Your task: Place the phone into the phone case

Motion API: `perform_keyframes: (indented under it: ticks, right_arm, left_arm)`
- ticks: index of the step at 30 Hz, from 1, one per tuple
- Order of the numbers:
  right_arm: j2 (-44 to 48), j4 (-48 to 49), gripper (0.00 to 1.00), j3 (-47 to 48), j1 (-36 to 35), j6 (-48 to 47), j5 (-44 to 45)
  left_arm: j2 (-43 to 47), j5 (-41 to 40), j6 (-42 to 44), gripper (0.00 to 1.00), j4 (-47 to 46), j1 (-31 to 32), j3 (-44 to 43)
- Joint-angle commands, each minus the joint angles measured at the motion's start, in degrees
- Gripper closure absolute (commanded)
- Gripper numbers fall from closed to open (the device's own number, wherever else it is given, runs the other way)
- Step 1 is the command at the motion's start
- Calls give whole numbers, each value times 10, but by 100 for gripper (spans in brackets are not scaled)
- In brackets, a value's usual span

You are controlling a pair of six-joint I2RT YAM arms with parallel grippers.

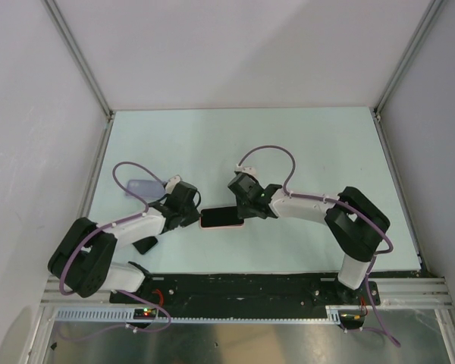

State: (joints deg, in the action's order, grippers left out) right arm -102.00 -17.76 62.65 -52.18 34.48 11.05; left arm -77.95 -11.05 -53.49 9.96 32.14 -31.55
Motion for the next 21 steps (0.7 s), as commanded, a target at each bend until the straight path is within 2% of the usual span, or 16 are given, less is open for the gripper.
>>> perform_keyframes:
  ticks: [1, 11, 13, 18, 21]
  right_arm:
    - [-54, 54, 91, -21, -52, 34, -70]
    - [-46, 94, 86, -59, -55, 53, -92]
    - [-28, 91, 82, -60, -52, 50, -91]
    - [24, 70, 65, -59, -26, 46, -83]
    - [53, 56, 62, -59, -12, 42, -76]
  left_arm:
    - [-37, 54, -12, 100, -48, 22, 4]
    - [-42, 52, -13, 100, -50, 22, 5]
    - [-41, 51, -13, 100, -50, 22, 6]
    - [-39, 49, -11, 100, -50, 20, 10]
    - [-35, 49, -10, 100, -50, 17, 13]
